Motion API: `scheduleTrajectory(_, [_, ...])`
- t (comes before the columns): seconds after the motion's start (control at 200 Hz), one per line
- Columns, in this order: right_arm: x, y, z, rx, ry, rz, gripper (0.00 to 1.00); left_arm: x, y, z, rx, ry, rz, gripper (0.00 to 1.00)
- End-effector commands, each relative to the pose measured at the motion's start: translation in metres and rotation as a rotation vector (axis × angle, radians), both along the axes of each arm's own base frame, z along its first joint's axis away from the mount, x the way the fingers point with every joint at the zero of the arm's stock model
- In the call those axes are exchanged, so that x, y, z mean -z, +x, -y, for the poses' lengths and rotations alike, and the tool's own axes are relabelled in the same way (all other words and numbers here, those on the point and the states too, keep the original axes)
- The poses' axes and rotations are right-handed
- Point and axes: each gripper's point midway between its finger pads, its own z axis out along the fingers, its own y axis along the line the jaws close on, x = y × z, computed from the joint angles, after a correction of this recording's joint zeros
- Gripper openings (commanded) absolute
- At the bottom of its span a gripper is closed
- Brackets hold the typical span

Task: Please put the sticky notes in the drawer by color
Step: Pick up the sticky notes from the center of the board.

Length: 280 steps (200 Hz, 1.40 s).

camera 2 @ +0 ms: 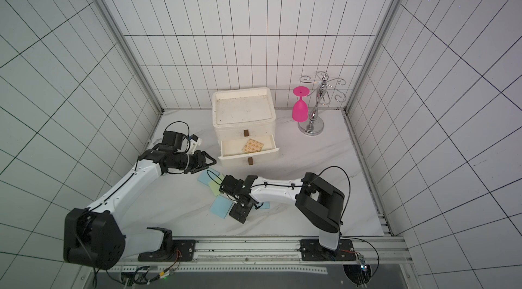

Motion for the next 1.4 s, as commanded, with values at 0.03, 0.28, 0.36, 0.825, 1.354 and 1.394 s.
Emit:
scheduleTrajectory(0.03, [0.003, -0.005, -0.007, -0.038, -0.006, -0.022, 0.97, 0.002, 0.001, -0.002, 0.006, 0.009, 0.015, 0.54])
scheduleTrajectory(0.28, [0.02, -0.007, 0.004, -0.031, -0.056, -0.021, 0.98, 0.002, 0.002, -0.003, 0.004, 0.009, 0.013, 0.54])
scheduleTrajectory(0.36, [0.019, -0.008, 0.003, -0.027, -0.06, 0.002, 0.98, 0.002, 0.001, -0.003, 0.004, 0.008, 0.012, 0.54])
scheduleTrajectory(0.825, [-0.016, 0.0, 0.001, 0.054, 0.075, 0.03, 0.65, 0.001, 0.001, -0.002, 0.005, 0.005, 0.016, 0.54])
scheduleTrajectory(1.354, [-0.154, 0.043, 0.034, 0.277, 0.486, 0.129, 0.65, -0.096, -0.038, 0.045, 0.169, -0.484, 0.065, 0.53])
scheduleTrajectory(1.394, [-0.163, 0.046, 0.038, 0.294, 0.516, 0.136, 0.65, -0.107, -0.043, 0.048, 0.187, -0.511, 0.076, 0.53])
